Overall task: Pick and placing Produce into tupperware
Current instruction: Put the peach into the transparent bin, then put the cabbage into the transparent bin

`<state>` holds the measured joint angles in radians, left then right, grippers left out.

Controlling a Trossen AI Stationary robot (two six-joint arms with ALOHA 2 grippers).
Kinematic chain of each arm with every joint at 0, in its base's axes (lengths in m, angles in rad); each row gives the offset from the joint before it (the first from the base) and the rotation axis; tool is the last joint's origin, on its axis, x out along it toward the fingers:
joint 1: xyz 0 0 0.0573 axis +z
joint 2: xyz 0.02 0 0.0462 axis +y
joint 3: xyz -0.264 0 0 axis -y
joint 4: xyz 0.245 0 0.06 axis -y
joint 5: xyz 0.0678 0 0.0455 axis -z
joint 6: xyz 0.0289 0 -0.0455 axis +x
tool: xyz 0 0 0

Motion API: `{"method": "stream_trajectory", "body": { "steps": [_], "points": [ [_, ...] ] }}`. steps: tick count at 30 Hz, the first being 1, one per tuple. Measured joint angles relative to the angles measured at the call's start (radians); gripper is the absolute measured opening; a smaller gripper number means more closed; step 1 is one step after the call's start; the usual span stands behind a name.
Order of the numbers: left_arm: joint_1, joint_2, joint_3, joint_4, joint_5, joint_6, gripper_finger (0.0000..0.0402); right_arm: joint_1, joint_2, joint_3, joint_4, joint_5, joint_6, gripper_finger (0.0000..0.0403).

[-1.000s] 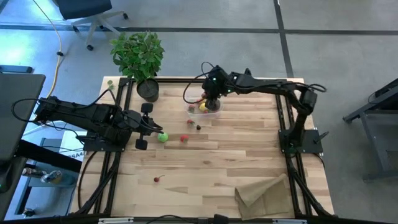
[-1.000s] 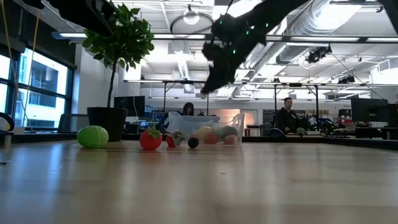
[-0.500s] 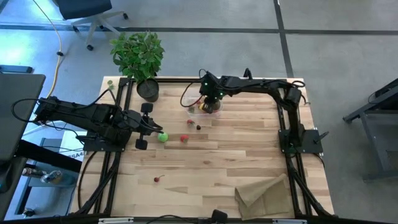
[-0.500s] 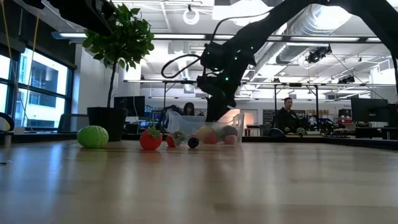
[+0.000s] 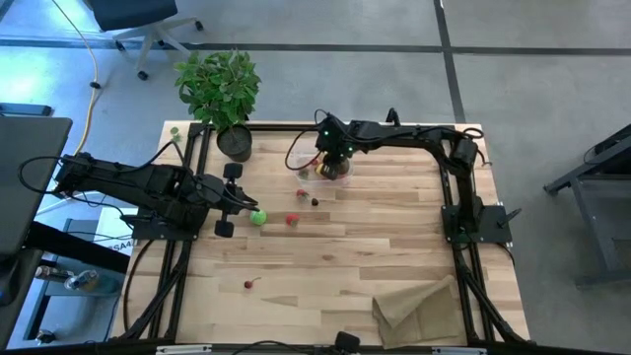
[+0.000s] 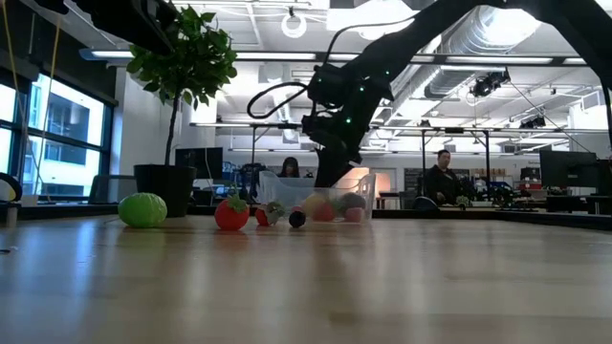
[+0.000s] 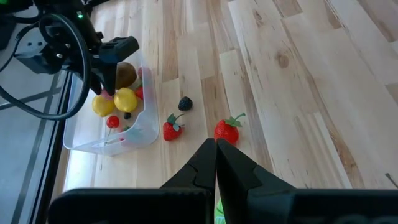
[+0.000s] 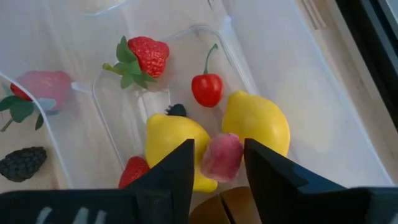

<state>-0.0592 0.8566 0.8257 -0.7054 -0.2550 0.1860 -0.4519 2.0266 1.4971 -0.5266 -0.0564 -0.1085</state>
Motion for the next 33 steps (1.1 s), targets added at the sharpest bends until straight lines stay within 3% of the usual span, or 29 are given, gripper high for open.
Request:
{"method": "stream_trajectory", "body": {
  "steps": [15, 23, 33],
  "points": [
    [0.0, 0.0, 0.0, 0.0, 0.0, 0.0, 0.0003, -0.002, -0.074, 0.0, 0.017, -0.005, 0.018, 0.0133],
    [0.0, 0.0, 0.0, 0.0, 0.0, 0.0, 0.0003, -0.012, -0.313, 0.0, -0.01, -0.077, -0.004, 0.0133],
    [0.0, 0.0, 0.0, 0.0, 0.0, 0.0, 0.0003, 0.087, -0.623, -0.009, -0.08, -0.029, -0.001, 0.0133]
  ]
}}
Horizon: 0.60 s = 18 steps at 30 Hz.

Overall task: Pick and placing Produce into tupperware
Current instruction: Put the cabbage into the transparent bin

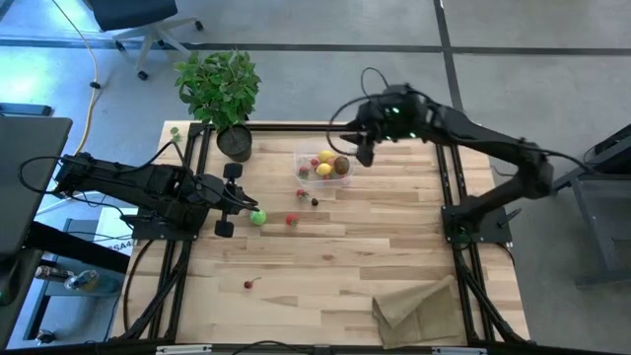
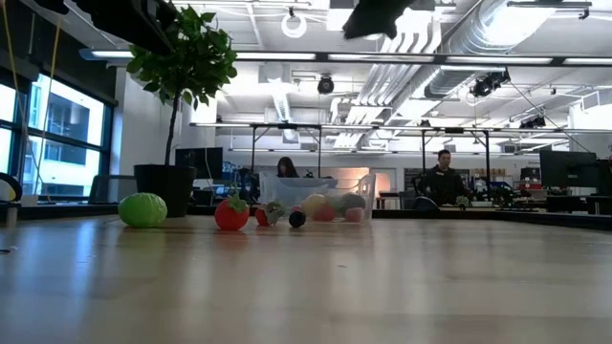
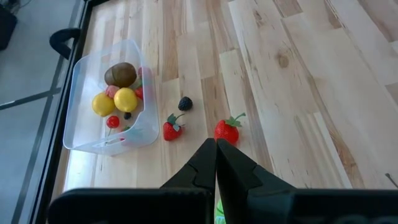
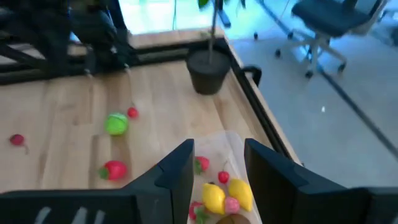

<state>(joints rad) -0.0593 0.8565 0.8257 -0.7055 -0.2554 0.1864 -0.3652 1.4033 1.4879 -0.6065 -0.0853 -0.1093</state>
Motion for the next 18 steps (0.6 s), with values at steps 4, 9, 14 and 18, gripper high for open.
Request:
{"method": "stream_trajectory", "body": {
  "steps": [4, 9, 14, 18],
  "points": [
    [0.0, 0.0, 0.0, 0.0, 0.0, 0.0, 0.0003, 0.108, -0.094, -0.1, 0.024, 0.098, 0.004, 0.0133],
    [0.0, 0.0, 0.0, 0.0, 0.0, 0.0, 0.0003, 0.253, -0.231, -0.397, 0.222, 0.158, 0.106, 0.0133],
    [0.0, 0.0, 0.0, 0.0, 0.0, 0.0, 0.0003, 0.376, -0.296, -0.721, 0.493, 0.233, 0.283, 0.0133],
    [0.0, 0.0, 0.0, 0.0, 0.0, 0.0, 0.0003, 0.453, -0.248, -0.878, 0.702, 0.239, 0.376, 0.0133]
  ]
}}
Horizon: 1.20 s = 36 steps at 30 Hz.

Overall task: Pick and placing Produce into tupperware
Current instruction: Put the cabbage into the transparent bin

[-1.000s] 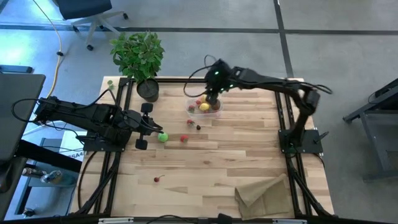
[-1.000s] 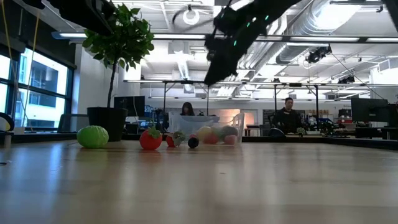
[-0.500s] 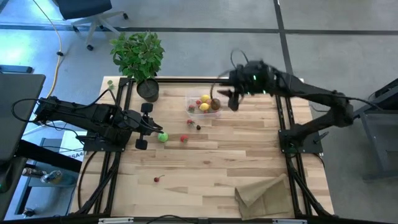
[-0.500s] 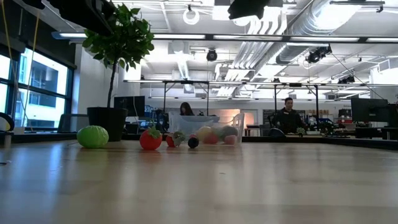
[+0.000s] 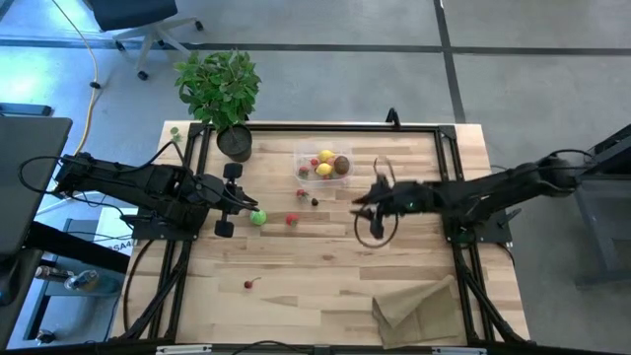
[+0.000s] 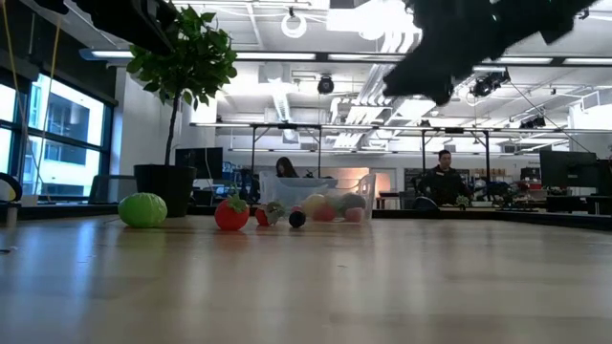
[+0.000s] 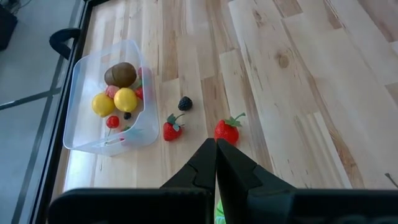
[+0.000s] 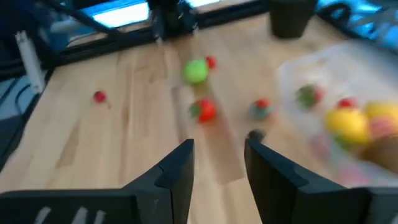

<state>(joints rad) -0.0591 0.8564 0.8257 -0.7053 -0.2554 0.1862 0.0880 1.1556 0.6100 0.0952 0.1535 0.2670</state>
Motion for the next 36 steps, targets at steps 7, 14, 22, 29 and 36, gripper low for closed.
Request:
{"method": "stream_trajectory", "body": {
  "steps": [7, 14, 22, 29, 36],
  "points": [
    [0.0, 0.0, 0.0, 0.0, 0.0, 0.0, 0.0003, 0.048, 0.15, -0.076, 0.049, 0.122, -0.014, 0.0133],
    [0.0, 0.0, 0.0, 0.0, 0.0, 0.0, 0.0003, 0.013, 0.26, -0.082, 0.067, 0.184, -0.034, 0.0133],
    [0.0, 0.0, 0.0, 0.0, 0.0, 0.0, 0.0003, -0.075, 0.276, -0.08, 0.135, 0.11, -0.063, 0.0133],
    [0.0, 0.0, 0.0, 0.0, 0.0, 0.0, 0.0003, -0.261, 0.234, -0.079, 0.181, -0.126, -0.143, 0.0103],
    [0.0, 0.0, 0.0, 0.0, 0.0, 0.0, 0.0003, -0.441, 0.029, -0.079, 0.095, -0.224, -0.308, 0.0077]
  ]
}}
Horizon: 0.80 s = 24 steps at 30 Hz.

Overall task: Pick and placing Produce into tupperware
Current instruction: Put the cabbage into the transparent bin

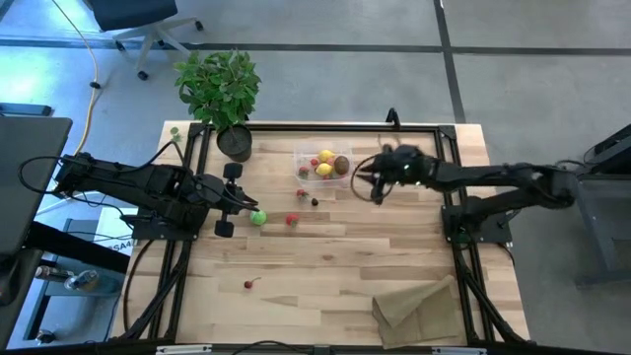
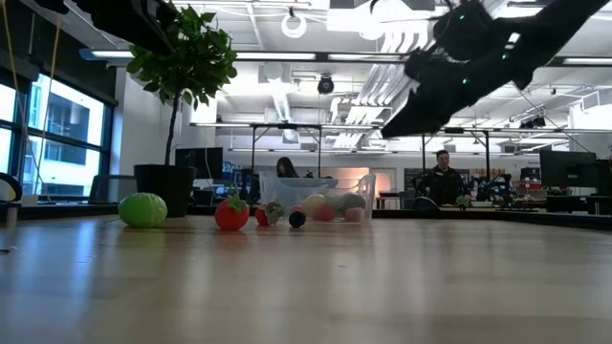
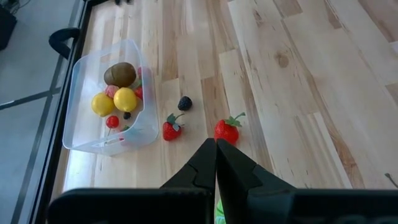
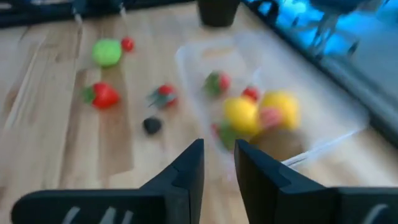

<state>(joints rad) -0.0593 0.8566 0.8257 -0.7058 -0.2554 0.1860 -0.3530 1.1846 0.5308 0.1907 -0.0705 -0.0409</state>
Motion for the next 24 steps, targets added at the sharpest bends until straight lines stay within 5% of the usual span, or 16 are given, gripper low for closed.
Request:
{"method": "stream_trajectory", "body": {
  "steps": [5, 13, 24],
  "points": [
    [0.0, 0.0, 0.0, 0.0, 0.0, 0.0, 0.0003, -0.094, -0.141, 0.031, -0.18, -0.05, -0.047, 0.0076],
    [0.0, 0.0, 0.0, 0.0, 0.0, 0.0, 0.0003, -0.19, -0.164, 0.255, -0.525, -0.108, -0.219, 0.0076],
    [0.0, 0.0, 0.0, 0.0, 0.0, 0.0, 0.0003, -0.243, -0.164, 0.315, -0.615, -0.226, -0.273, 0.0076]
  ]
}}
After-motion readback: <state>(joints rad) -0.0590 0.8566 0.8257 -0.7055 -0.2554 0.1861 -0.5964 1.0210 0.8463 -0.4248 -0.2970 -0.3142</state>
